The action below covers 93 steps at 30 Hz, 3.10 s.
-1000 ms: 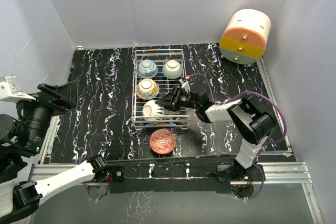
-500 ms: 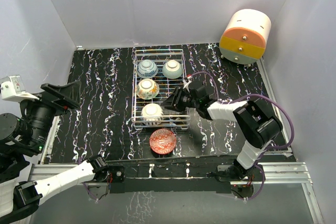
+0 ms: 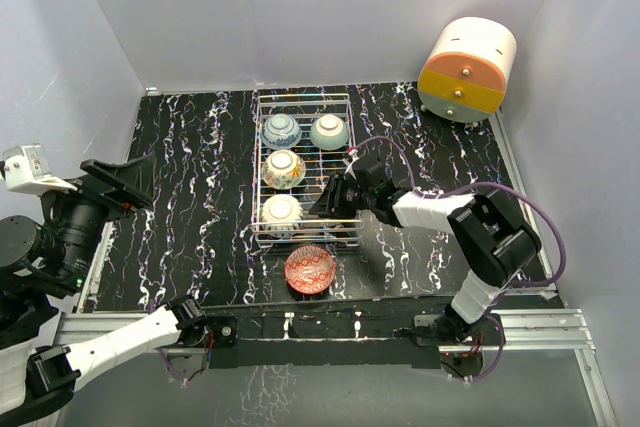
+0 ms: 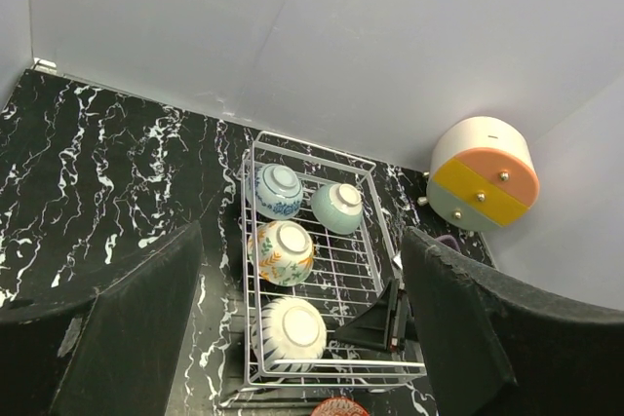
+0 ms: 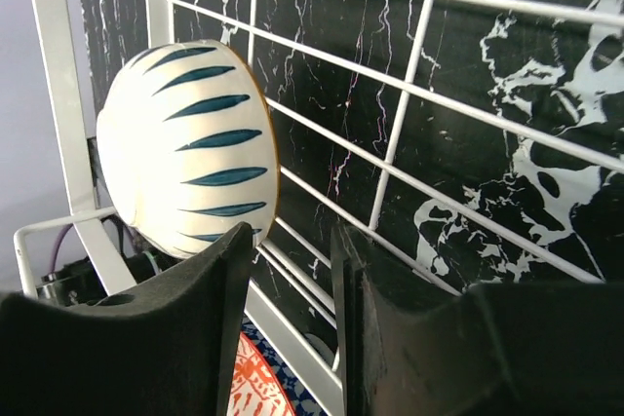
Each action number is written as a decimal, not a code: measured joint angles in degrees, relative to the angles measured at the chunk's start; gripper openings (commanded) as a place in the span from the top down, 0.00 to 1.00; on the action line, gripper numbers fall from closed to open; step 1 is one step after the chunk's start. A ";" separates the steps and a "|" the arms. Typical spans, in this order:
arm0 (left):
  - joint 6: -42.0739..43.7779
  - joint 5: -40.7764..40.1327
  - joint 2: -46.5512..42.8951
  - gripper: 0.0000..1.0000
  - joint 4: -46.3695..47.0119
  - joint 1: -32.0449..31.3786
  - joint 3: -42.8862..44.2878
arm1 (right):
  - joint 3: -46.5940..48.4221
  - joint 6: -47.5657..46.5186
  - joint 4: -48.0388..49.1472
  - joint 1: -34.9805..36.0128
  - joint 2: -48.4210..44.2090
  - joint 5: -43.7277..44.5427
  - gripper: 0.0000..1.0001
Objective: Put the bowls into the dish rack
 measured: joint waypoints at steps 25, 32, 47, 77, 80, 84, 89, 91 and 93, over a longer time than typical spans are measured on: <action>-1.51 -0.04 -0.04 0.14 -1.27 0.00 -1.27 | 23.71 -26.01 -35.91 35.80 -18.10 33.70 0.27; -1.86 0.04 -0.04 0.13 -1.22 0.00 -2.82 | 22.93 -22.21 -45.03 51.76 -16.92 43.85 0.15; -3.45 0.31 -1.16 0.13 -1.36 0.00 -4.20 | 19.30 -23.56 -42.64 47.74 -3.52 49.05 0.19; -4.09 0.26 -2.36 0.13 -1.77 0.00 -5.20 | 15.85 -24.48 -36.50 47.15 1.70 48.54 0.92; -4.15 0.24 -2.36 0.13 -1.77 0.00 -5.20 | 15.43 -24.63 -36.26 46.75 -0.46 44.94 0.92; -4.22 0.24 -2.36 0.13 -1.79 0.00 -5.20 | 15.39 -24.13 -35.71 46.86 -6.34 36.48 0.92; -4.22 0.24 -2.34 0.13 -1.92 0.00 -5.18 | 15.87 -23.63 -34.97 46.10 -16.74 27.87 0.92; -4.22 0.24 -2.36 0.13 -1.99 0.00 -5.18 | 16.35 -23.21 -34.25 43.98 -20.15 24.30 0.92; -4.22 0.26 -2.34 0.13 -2.01 0.00 -5.20 | 16.55 -22.43 -32.39 39.87 -23.39 20.02 0.92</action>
